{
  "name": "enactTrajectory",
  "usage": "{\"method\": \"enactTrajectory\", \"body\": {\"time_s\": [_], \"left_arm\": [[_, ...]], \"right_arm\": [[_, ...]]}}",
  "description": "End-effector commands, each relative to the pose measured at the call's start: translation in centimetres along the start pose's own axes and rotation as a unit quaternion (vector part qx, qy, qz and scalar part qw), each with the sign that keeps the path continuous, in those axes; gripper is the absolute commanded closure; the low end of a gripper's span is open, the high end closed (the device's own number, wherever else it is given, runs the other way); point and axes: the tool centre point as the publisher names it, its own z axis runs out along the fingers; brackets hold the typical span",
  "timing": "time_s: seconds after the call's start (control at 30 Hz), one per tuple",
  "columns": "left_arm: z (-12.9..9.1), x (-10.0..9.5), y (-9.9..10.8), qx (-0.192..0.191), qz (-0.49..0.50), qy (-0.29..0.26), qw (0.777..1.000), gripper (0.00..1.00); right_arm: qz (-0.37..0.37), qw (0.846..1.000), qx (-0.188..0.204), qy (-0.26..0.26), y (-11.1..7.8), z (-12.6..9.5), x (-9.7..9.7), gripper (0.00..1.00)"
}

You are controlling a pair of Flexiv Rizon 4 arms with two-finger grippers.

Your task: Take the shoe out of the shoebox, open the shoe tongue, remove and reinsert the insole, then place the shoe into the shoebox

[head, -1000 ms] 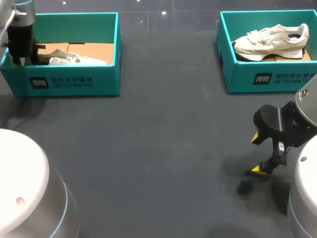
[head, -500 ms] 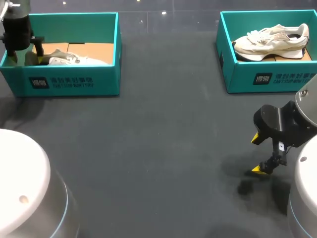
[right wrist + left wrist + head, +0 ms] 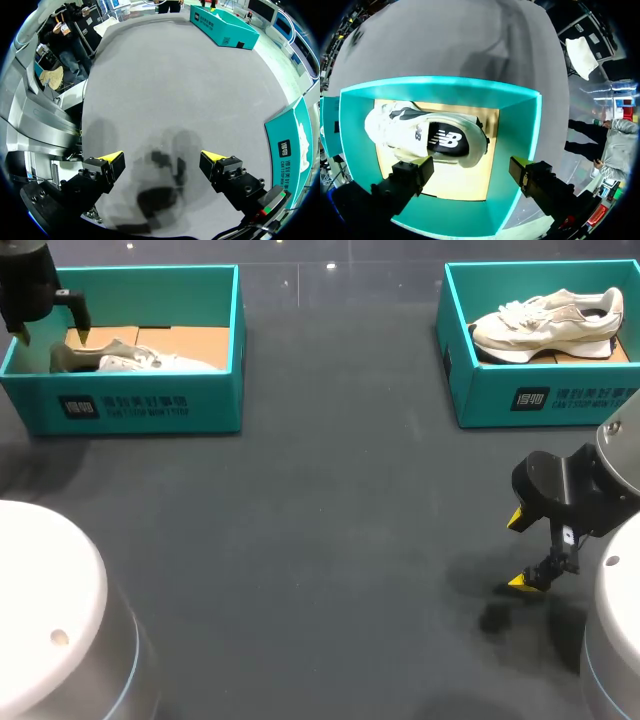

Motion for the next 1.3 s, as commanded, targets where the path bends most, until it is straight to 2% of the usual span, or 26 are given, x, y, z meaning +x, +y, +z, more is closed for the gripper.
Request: {"method": "enactTrajectory", "body": {"time_s": [0.03,0.4,0.43,0.77,1.07,1.3], "left_arm": [[-2.7,0.1,-1.1,-0.008,0.003,0.007,1.000,0.00],[-7.9,0.4,-1.8,-0.011,0.013,0.000,1.000,0.00],[-8.4,0.5,-1.8,-0.002,0.016,-0.006,1.000,0.00],[-13.5,1.5,-1.8,0.005,0.009,-0.004,1.000,0.00],[-16.3,2.3,-2.1,0.005,0.002,0.001,1.000,0.00],[-17.6,2.5,-2.6,0.001,0.004,-0.008,1.000,0.00]], "right_arm": [[0.000,1.000,0.000,-0.002,-0.1,0.0,0.2,0.00],[0.000,1.000,0.000,-0.002,-0.1,0.0,0.2,0.00],[0.000,1.000,0.000,-0.002,-0.1,0.0,0.2,0.00],[0.000,1.000,0.000,-0.002,-0.1,0.0,0.2,0.00],[0.000,1.000,0.000,-0.002,-0.1,0.0,0.2,0.00],[0.000,1.000,0.000,-0.002,-0.1,0.0,0.2,0.00]]}}
